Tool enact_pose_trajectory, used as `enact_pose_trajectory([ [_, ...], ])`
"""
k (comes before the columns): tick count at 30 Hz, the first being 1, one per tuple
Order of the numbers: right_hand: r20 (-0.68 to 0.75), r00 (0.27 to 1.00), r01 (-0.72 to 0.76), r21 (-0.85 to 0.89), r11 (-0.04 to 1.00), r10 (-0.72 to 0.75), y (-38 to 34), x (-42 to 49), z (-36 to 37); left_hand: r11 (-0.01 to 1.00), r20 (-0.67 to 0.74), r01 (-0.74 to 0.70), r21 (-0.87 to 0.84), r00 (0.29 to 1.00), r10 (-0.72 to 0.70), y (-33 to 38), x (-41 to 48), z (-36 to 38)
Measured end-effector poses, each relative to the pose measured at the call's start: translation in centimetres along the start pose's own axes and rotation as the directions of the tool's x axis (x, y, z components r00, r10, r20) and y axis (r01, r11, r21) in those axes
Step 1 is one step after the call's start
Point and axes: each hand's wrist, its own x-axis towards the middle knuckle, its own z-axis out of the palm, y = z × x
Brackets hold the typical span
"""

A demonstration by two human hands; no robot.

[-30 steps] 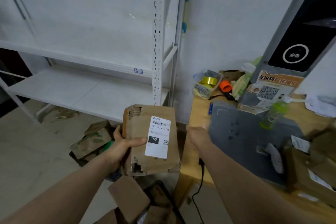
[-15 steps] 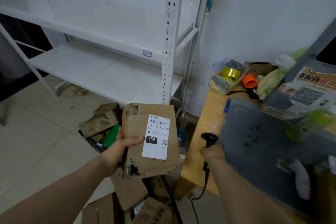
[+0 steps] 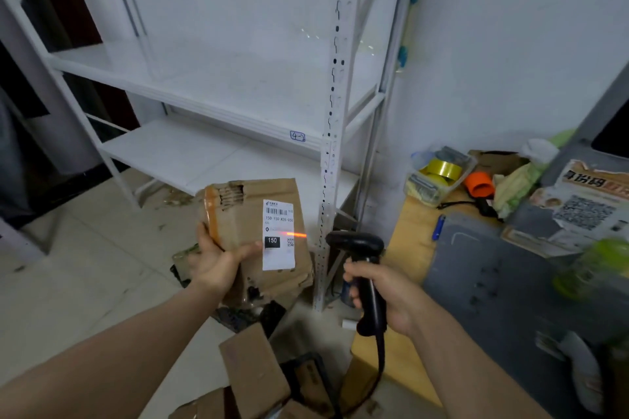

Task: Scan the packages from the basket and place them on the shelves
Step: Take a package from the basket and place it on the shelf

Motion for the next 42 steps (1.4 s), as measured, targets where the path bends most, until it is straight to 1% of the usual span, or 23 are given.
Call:
enact_pose_trajectory([
  [3,0.004,0.997,0.073,-0.045,0.996,-0.073,-1.3,-2.0,2.2,0.998,-0.041,-0.032,0.052,0.999,0.034,0.9,-0.6,-0.7],
  [8,-0.001,0.99,0.139,-0.086,0.987,-0.14,-2.7,-4.1,4.0,0.988,-0.031,-0.086,0.127,0.995,0.091,1.4,-1.2,-1.7],
  [12,-0.023,0.979,0.201,-0.09,0.975,-0.204,-3.1,-4.7,5.0,0.987,-0.035,-0.107,0.122,0.993,0.112,1.2,-1.7,-2.4],
  [16,-0.031,0.977,0.205,-0.108,0.973,-0.21,-3.5,-5.2,5.7,0.987,-0.031,-0.117,0.112,0.992,0.121,1.1,-1.8,-2.8],
  [20,-0.029,0.977,0.208,-0.074,0.975,-0.211,-3.5,-5.1,6.0,0.985,-0.013,-0.128,0.114,0.991,0.13,0.8,-1.8,-3.1],
  [25,-0.038,0.983,0.178,-0.083,0.981,-0.182,-3.3,-4.6,6.1,0.984,-0.021,-0.139,0.112,0.99,0.142,0.7,-1.8,-2.9],
  [35,-0.002,0.988,0.156,-0.103,0.982,-0.157,-2.9,-3.5,5.4,0.978,0.012,-0.169,0.123,0.986,0.169,0.5,-1.2,-2.0],
  [39,-0.044,0.989,0.135,-0.078,0.988,-0.138,-2.5,-2.3,4.3,0.977,0.003,-0.166,0.135,0.986,0.167,0.1,-0.6,-1.4],
  [42,-0.144,0.983,0.103,-0.08,0.991,-0.114,-1.3,-0.4,1.9,0.983,-0.007,-0.143,0.118,0.989,0.145,-0.1,-0.4,-0.8],
])
